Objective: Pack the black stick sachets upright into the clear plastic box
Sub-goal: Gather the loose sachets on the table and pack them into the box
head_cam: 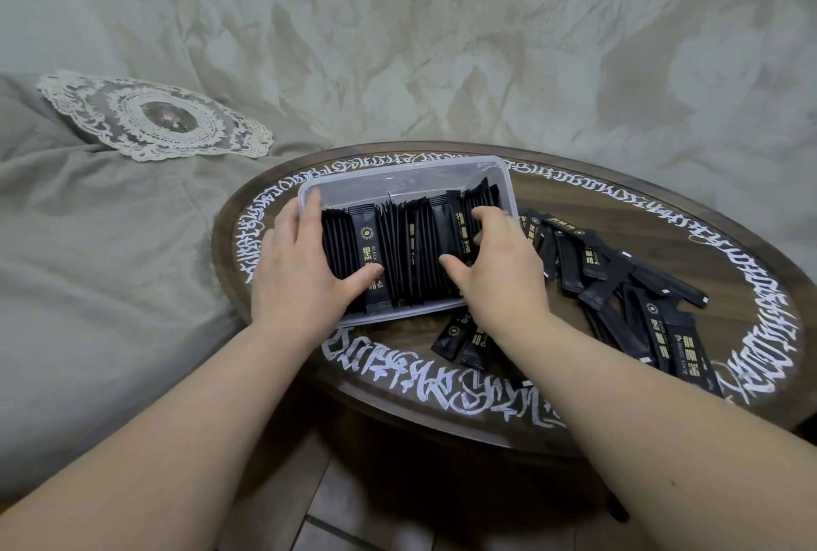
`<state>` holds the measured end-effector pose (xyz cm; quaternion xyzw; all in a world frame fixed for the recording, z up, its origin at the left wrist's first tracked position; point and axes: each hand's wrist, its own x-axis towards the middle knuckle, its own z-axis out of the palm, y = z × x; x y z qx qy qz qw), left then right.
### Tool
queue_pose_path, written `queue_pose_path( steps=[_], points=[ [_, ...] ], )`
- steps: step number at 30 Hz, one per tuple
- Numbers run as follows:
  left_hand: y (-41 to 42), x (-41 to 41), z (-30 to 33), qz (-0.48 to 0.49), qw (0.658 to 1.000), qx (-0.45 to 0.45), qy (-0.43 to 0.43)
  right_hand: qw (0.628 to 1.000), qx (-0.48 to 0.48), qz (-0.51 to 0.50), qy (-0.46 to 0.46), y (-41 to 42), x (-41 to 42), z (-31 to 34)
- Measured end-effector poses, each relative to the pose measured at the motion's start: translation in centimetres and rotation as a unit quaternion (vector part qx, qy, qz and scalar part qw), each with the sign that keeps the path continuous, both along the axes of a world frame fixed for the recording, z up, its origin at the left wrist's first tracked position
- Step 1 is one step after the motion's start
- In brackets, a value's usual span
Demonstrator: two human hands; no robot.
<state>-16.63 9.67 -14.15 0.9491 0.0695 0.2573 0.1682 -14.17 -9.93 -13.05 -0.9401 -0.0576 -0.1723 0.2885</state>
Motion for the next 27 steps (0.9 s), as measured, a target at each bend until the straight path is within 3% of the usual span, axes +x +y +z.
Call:
queue_pose_path(
  steps=[15, 22, 27],
  points=[
    [0.3, 0.2, -0.3, -0.008, 1.000, -0.017, -0.004, 0.999, -0.020, 0.031, -0.006, 0.0, 0.1, -0.8],
    [0.2, 0.2, -0.2, -0.012, 0.999, -0.030, -0.009, 0.973, -0.107, 0.089, -0.183, 2.2, -0.2, -1.5],
    [0.1, 0.0, -0.1, -0.023, 0.999, -0.044, -0.013, 0.979, -0.146, 0.094, -0.105, 2.7, 0.4, -1.2]
  ],
)
